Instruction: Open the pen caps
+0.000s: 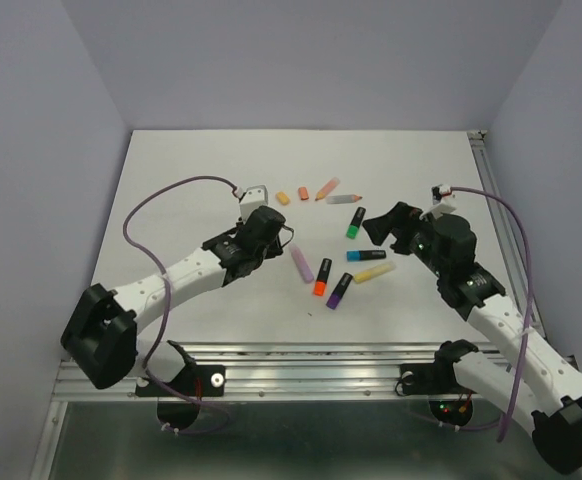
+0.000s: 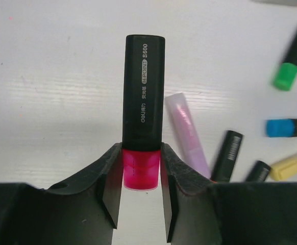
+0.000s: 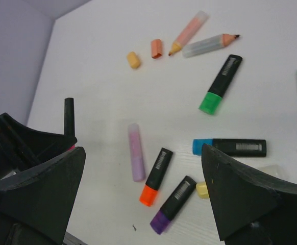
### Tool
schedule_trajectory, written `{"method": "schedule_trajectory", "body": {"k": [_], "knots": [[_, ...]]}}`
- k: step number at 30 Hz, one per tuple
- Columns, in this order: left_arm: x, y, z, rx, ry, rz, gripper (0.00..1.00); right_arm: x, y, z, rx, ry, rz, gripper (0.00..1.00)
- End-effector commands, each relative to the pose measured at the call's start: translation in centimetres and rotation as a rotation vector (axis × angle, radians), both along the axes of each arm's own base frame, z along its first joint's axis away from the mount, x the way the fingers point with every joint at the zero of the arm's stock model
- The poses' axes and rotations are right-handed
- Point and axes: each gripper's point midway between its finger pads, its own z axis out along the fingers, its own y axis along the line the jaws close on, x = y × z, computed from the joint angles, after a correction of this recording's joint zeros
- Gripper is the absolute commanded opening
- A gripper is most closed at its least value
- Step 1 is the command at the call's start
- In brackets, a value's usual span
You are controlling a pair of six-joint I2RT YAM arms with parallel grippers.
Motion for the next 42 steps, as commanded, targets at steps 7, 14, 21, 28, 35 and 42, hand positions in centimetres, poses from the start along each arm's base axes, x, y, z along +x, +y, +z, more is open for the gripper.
{"method": "schedule_trajectory", "body": {"k": [7, 14, 21, 28, 35, 42], "knots": [[-1.6, -5.9, 8.1, -0.184, -0.285, -0.298, 0.0, 2.5, 5.1, 7.1, 0.26, -0.105, 0.155, 1.0], [-3.0, -9.2, 9.6, -0.181, -0.337, -0.378, 0.0, 4.7, 9.3, 6.8, 0.307, -0.039, 0.246, 1.0], [-3.1, -11.5, 9.9, -0.193, -0.323, -0.416, 0.0, 5.5, 11.4, 6.2, 0.311, -0.016, 0.274, 1.0], [-2.4, -13.0, 10.2, -0.2, -0.325, -0.41, 0.0, 4.5, 13.2, 3.9, 0.296, 0.065, 0.329, 1.0], [-2.8, -14.3, 10.7, -0.229, -0.325, -0.452, 0.0, 4.0, 14.3, 3.1, 0.301, 0.074, 0.356, 1.0], [-3.1, -14.7, 11.2, -0.244, -0.332, -0.464, 0.0, 4.1, 15.0, 2.1, 0.296, 0.103, 0.362, 0.87]]}}
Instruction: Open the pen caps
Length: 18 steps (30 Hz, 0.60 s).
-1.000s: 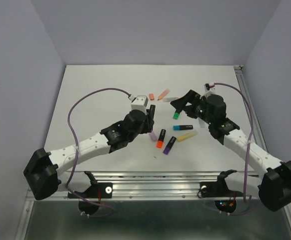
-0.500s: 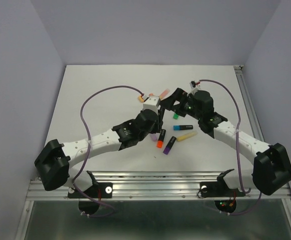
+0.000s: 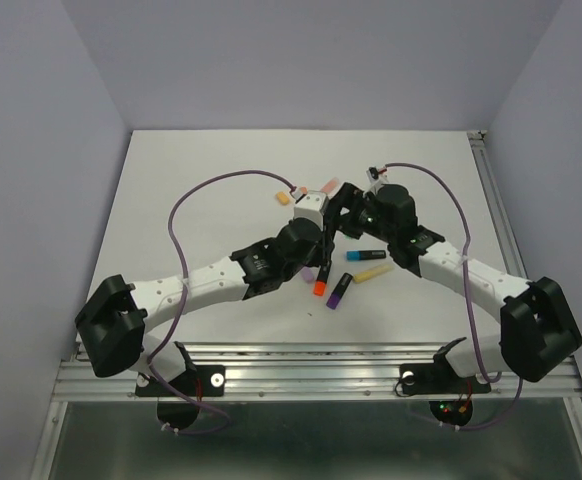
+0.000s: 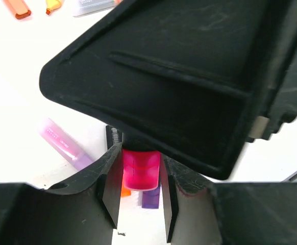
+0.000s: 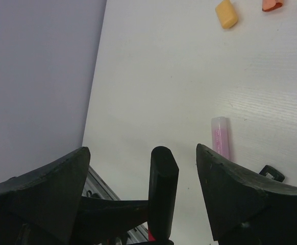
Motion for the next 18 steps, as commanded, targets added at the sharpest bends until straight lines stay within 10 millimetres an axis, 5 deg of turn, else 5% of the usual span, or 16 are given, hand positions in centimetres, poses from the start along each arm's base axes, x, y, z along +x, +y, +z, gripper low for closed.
{"method": "schedule_trajectory", "body": {"k": [1, 9, 18], "knots": [[0.5, -1.3, 3.8, -0.083, -0.064, -0.009, 0.0, 0.6, 1.3, 2.6, 0.046, -0.067, 0.021, 0.83], [0.6, -1.5, 3.4, -0.083, -0.054, 0.0, 0.0, 0.1, 1.6, 2.2, 0.039, -0.058, 0.017, 0.47], [0.7, -1.4, 4.3, -0.097, -0.072, 0.003, 0.0, 0.1, 0.8, 0.5, -0.044, -0.032, -0.018, 0.3]]}}
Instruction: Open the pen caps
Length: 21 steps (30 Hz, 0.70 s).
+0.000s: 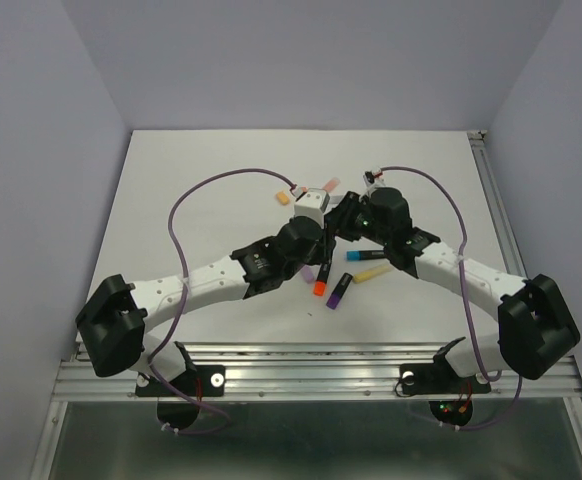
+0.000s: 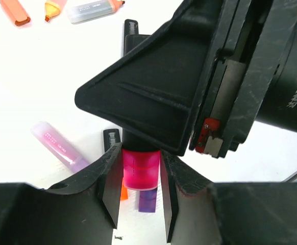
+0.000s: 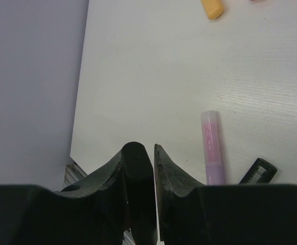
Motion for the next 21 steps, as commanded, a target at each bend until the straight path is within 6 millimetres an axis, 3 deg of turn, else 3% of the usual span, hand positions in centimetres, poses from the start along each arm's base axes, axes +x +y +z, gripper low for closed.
{"method": "schedule_trajectory", "body": {"k": [1, 6, 12, 14, 15, 21], "knots": [[0.6, -1.0, 3.9, -0.09, -0.068, 0.002, 0.0, 0.1, 0.3, 1.9, -0.008, -0.055, 0.003, 0.24], [0.2, -1.1, 3.9, -0.099, -0.067, -0.021, 0.0, 0.1, 0.5, 2.4, 0.001, -0.091, 0.009, 0.01], [-0.6, -0.3, 1.8, -0.059, -0.049, -0.038, 0.0, 1.1, -0.3, 3.6, -0.011, -0.129, -0.052, 0.01], [-1.4, 0.1, -0.2, -0.033, -0.014, -0.06, 0.0, 2.2, -1.0, 4.3, -0.012, -0.133, -0.125, 0.01], [-2.4, 0.2, -1.8, -0.017, 0.02, -0.082, 0.0, 2.7, -1.3, 4.6, -0.018, -0.14, -0.151, 0.01], [-6.6, -0.3, -5.5, -0.001, 0.12, -0.171, 0.0, 5.8, -3.3, 7.8, -0.039, -0.211, -0.304, 0.01]]}}
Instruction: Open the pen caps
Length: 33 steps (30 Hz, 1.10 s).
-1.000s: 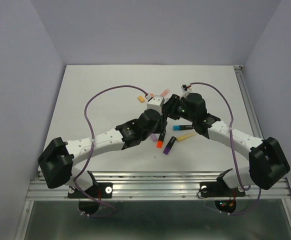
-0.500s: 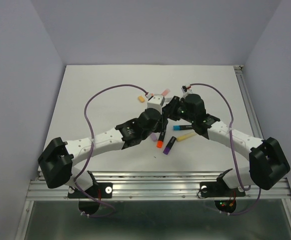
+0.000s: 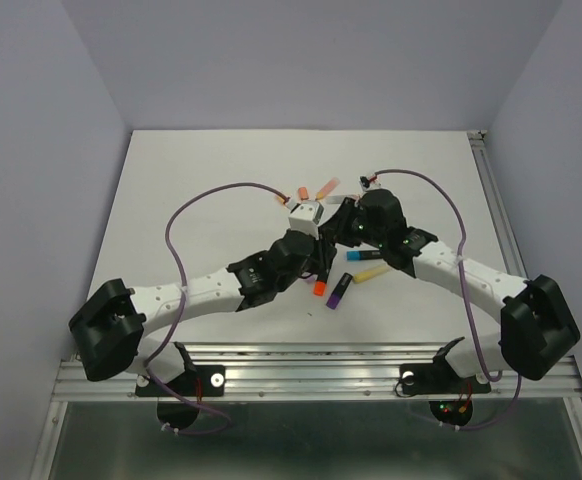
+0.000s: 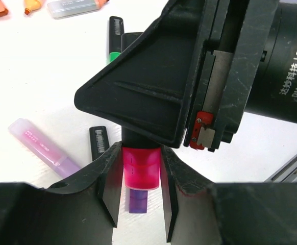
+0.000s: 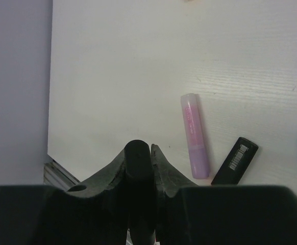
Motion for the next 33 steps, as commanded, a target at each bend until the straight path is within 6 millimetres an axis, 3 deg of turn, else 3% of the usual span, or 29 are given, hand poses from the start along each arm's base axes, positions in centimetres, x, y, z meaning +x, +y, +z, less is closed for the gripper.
{"method": "schedule_trajectory", "body": {"k": [1, 6, 9, 11, 14, 16, 17, 20, 22, 23, 24, 25, 28, 29, 30, 33], "knots": [[-6.2, -0.4, -4.5, 0.078, 0.133, -0.171, 0.0, 6.7, -3.2, 10.1, 0.056, -0.275, -0.264, 0.01], [-11.4, -0.9, -7.2, 0.08, 0.263, -0.264, 0.0, 11.9, -8.5, 12.4, 0.023, -0.335, -0.424, 0.01], [-13.8, -0.8, -8.1, 0.086, 0.313, -0.305, 0.0, 13.9, -11.0, 13.1, -0.002, -0.359, -0.474, 0.01], [-14.7, -0.6, -8.2, 0.083, 0.333, -0.317, 0.0, 14.7, -12.4, 14.1, -0.009, -0.377, -0.505, 0.01], [-14.7, -0.3, -7.7, 0.065, 0.341, -0.288, 0.0, 15.2, -13.1, 13.6, -0.027, -0.356, -0.492, 0.01], [-13.8, 0.1, -6.8, 0.058, 0.303, -0.241, 0.0, 14.4, -12.3, 14.0, -0.021, -0.374, -0.43, 0.01], [-13.3, -0.1, -6.0, 0.047, 0.282, -0.231, 0.0, 13.8, -12.0, 12.7, -0.023, -0.363, -0.4, 0.01], [-11.7, 0.0, -3.8, 0.03, 0.21, -0.166, 0.0, 11.4, -10.1, 13.7, 0.01, -0.398, -0.251, 0.01], [-10.1, 0.6, -2.9, 0.044, 0.146, -0.101, 0.0, 9.5, -9.1, 12.1, 0.041, -0.377, -0.166, 0.01], [-9.5, 0.4, -2.0, 0.039, 0.12, -0.089, 0.0, 8.4, -8.8, 12.6, 0.066, -0.393, -0.14, 0.01], [-8.7, 0.6, -1.6, 0.049, 0.096, -0.069, 0.0, 7.4, -8.5, 11.1, 0.083, -0.36, -0.112, 0.01], [-7.7, 0.6, -0.7, 0.057, 0.057, -0.047, 0.0, 6.1, -8.1, 11.6, 0.111, -0.36, -0.079, 0.01], [-5.6, 0.7, 1.1, 0.045, 0.0, 0.007, 0.0, 3.2, -6.9, 10.0, 0.166, -0.324, 0.037, 0.02], [-4.8, 0.7, 1.4, 0.047, -0.019, 0.03, 0.0, 2.3, -6.5, 9.7, 0.184, -0.315, 0.073, 0.08], [-4.2, 0.3, 2.4, 0.027, -0.039, 0.042, 0.0, 1.4, -6.1, 10.4, 0.222, -0.32, 0.1, 0.32], [-2.7, 0.0, 3.4, 0.025, -0.072, 0.058, 0.0, -0.8, -5.5, 9.3, 0.248, -0.283, 0.171, 0.52]]}}
